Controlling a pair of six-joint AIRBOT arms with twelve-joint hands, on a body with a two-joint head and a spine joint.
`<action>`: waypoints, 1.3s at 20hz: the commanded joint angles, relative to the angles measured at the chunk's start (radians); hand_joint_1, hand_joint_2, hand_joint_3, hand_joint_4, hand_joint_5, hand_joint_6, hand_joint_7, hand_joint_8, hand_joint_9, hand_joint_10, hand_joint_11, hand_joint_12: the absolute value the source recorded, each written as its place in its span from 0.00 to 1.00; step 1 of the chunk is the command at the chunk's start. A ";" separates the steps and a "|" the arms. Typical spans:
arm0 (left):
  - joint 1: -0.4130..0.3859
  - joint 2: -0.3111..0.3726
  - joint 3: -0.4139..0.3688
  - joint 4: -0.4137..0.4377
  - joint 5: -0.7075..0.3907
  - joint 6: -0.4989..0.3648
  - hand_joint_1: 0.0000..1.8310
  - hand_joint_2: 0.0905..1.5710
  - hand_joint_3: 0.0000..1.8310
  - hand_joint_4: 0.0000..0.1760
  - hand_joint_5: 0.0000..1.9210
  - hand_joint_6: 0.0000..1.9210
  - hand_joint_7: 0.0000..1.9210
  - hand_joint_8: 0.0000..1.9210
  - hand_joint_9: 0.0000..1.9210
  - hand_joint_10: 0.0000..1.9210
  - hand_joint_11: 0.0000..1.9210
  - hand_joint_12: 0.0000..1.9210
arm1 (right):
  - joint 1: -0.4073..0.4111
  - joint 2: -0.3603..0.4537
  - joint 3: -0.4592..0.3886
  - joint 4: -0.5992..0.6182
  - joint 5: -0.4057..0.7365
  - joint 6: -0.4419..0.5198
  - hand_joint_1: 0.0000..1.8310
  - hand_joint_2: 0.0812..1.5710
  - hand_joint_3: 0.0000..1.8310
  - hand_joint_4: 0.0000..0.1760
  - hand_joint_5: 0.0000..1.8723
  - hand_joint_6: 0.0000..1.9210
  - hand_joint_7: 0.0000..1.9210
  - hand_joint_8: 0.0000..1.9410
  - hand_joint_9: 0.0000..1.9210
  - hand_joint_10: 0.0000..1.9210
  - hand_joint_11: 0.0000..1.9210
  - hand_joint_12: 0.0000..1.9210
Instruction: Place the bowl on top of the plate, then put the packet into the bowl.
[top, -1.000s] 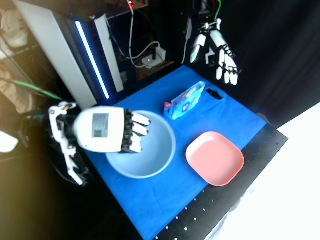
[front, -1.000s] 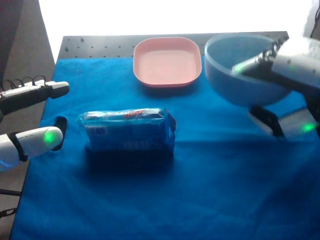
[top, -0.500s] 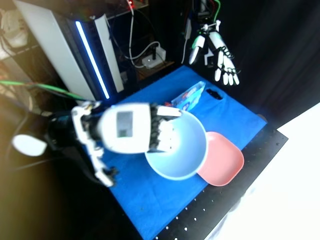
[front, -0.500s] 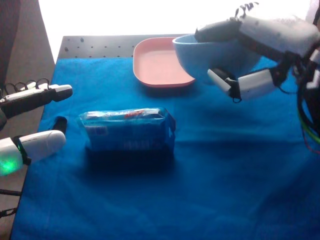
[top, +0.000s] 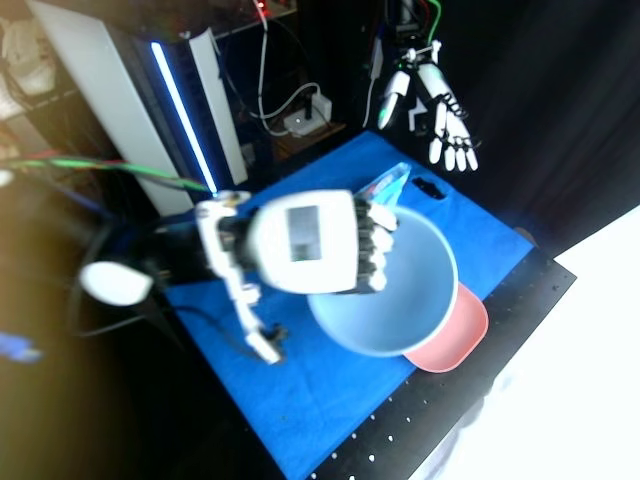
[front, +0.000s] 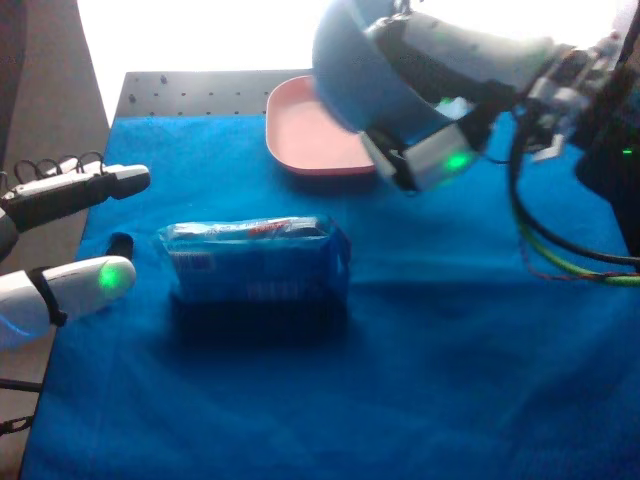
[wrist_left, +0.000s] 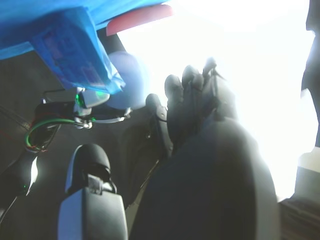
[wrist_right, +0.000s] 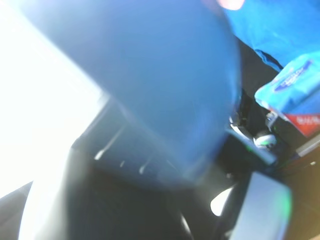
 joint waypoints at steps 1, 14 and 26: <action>-0.012 -0.004 0.005 -0.007 -0.122 -0.010 0.25 0.68 0.00 0.56 0.23 0.00 0.17 0.00 0.10 0.01 0.05 0.03 | 0.022 -0.013 0.010 0.033 0.080 0.004 0.51 0.54 0.63 0.00 0.44 1.00 0.67 1.00 0.72 1.00 0.74 1.00; -0.021 -0.009 0.005 -0.001 -0.122 -0.014 0.24 0.69 0.00 0.53 0.23 0.00 0.17 0.00 0.12 0.00 0.00 0.24 | 0.032 -0.105 0.122 -0.031 -0.149 0.004 0.62 0.94 0.02 0.00 0.59 1.00 0.67 1.00 0.74 1.00 0.79 1.00; -0.021 -0.017 0.007 -0.002 -0.124 -0.018 0.27 0.68 0.00 0.46 0.22 0.00 0.16 0.00 0.11 0.00 0.00 0.22 | 0.032 -0.118 0.139 -0.076 -0.182 0.004 0.66 0.75 0.00 0.00 0.45 0.53 0.51 0.65 0.54 0.59 0.46 0.78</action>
